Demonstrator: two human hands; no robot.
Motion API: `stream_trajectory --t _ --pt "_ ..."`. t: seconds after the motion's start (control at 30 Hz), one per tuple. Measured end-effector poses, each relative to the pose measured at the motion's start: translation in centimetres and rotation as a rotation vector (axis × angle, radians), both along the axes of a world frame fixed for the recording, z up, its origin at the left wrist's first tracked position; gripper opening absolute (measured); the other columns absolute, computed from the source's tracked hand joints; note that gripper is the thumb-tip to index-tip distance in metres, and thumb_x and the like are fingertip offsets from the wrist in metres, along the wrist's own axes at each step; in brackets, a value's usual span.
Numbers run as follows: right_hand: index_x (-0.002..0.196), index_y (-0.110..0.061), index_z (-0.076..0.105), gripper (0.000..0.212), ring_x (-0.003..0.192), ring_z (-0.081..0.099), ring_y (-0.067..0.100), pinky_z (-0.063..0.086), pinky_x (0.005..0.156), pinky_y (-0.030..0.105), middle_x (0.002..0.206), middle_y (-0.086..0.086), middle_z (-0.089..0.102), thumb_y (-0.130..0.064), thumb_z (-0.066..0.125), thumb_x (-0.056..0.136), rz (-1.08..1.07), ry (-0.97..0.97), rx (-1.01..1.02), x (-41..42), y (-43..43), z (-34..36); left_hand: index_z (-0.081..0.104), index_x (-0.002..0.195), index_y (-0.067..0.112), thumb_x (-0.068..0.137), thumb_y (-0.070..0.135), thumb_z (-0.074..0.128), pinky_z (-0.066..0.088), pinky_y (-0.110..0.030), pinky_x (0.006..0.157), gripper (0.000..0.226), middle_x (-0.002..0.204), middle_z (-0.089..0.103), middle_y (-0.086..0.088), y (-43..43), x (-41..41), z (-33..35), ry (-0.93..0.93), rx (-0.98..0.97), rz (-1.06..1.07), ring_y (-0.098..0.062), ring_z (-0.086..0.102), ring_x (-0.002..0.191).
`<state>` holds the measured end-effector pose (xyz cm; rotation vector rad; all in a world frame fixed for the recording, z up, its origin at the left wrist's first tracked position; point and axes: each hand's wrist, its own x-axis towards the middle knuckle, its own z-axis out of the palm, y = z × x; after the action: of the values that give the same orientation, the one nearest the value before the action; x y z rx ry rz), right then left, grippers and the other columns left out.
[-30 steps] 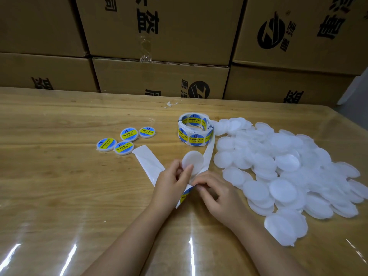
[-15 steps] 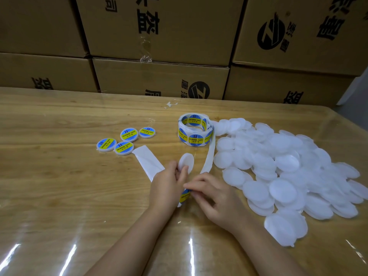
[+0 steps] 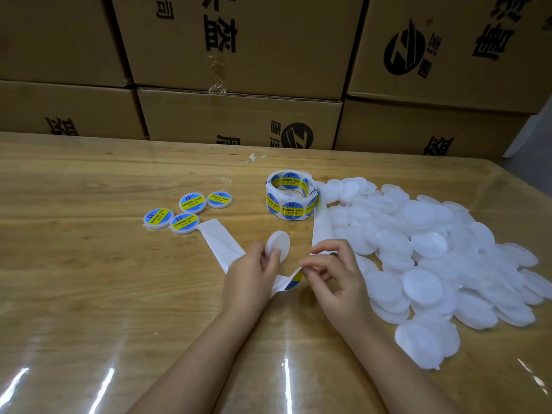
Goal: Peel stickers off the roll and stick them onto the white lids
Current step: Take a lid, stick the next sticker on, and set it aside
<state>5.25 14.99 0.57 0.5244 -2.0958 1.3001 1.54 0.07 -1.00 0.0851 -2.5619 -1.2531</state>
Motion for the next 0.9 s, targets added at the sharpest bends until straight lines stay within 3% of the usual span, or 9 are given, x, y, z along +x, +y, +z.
stream_trajectory --t 0.23,0.4,0.47,0.57,0.67,0.8,0.9 --pt "0.086 -0.034 0.066 0.012 0.073 0.059 0.008 0.044 0.063 0.013 0.098 -0.013 0.054 -0.026 0.058 0.085 -0.043 -0.077 -0.175 -0.1 0.2 0.6 0.034 0.064 0.023 0.091 0.037 0.052 0.03 -0.025 0.048 0.035 0.055 0.046 0.006 0.0 0.1 0.3 -0.012 -0.004 -0.007 -0.007 0.044 0.053" --pt "0.08 -0.035 0.067 0.022 0.055 0.056 0.011 0.046 0.055 0.018 0.076 0.003 0.061 -0.014 0.061 0.085 -0.062 -0.218 -0.476 -0.2 0.7 1.2 0.034 0.063 0.024 0.092 0.034 0.045 0.029 -0.031 0.049 0.033 0.053 0.044 0.008 0.0 0.2 0.3 0.011 0.082 -0.015 -0.011 0.043 0.055" --pt "0.08 -0.032 0.069 0.026 0.052 0.052 0.01 0.045 0.052 0.017 0.061 0.001 0.06 -0.009 0.062 0.088 -0.067 -0.295 -0.601 -0.4 1.1 1.1 0.038 0.064 0.025 0.093 0.033 0.047 0.032 -0.031 0.054 0.031 0.059 0.046 0.011 -0.1 0.2 0.2 0.06 0.074 -0.04 -0.011 0.046 0.061" --pt "0.078 -0.03 0.07 0.031 0.051 0.047 0.009 0.041 0.047 0.018 0.057 -0.002 0.056 -0.004 0.058 0.091 -0.06 -0.344 -0.736 -0.7 1.4 1.2 0.057 0.076 0.022 0.092 0.025 0.055 0.04 -0.021 0.071 0.017 0.08 0.052 0.013 0.0 0.3 0.6 0.153 0.133 -0.133 0.001 0.054 0.076" --pt "0.079 -0.029 0.072 0.028 0.048 0.044 0.006 0.038 0.044 0.016 0.059 -0.006 0.057 -0.005 0.06 0.09 -0.064 -0.38 -0.782 -0.9 1.4 1.1 0.064 0.078 0.027 0.091 0.018 0.06 0.038 -0.005 0.068 0.016 0.08 0.064 0.013 0.0 0.6 1.2 0.122 0.312 -0.253 0.01 0.056 0.076" --pt "0.079 -0.027 0.072 0.026 0.048 0.042 0.004 0.035 0.043 0.014 0.059 -0.008 0.06 -0.005 0.062 0.088 -0.056 -0.421 -0.75 -0.9 1.1 0.9 0.071 0.081 0.024 0.09 0.017 0.062 0.043 -0.011 0.073 0.014 0.081 0.072 0.006 -0.1 0.8 1.7 -0.021 0.489 -0.364 0.0 0.061 0.078" --pt "0.083 -0.022 0.07 0.022 0.049 0.048 0.0 0.037 0.047 0.009 0.059 -0.01 0.062 -0.002 0.061 0.088 -0.041 -0.419 -0.709 -0.8 1.0 0.9 0.071 0.079 0.02 0.089 0.013 0.063 0.044 -0.009 0.072 0.015 0.076 0.071 0.01 -0.3 0.9 2.1 -0.035 0.563 -0.413 0.003 0.062 0.075"
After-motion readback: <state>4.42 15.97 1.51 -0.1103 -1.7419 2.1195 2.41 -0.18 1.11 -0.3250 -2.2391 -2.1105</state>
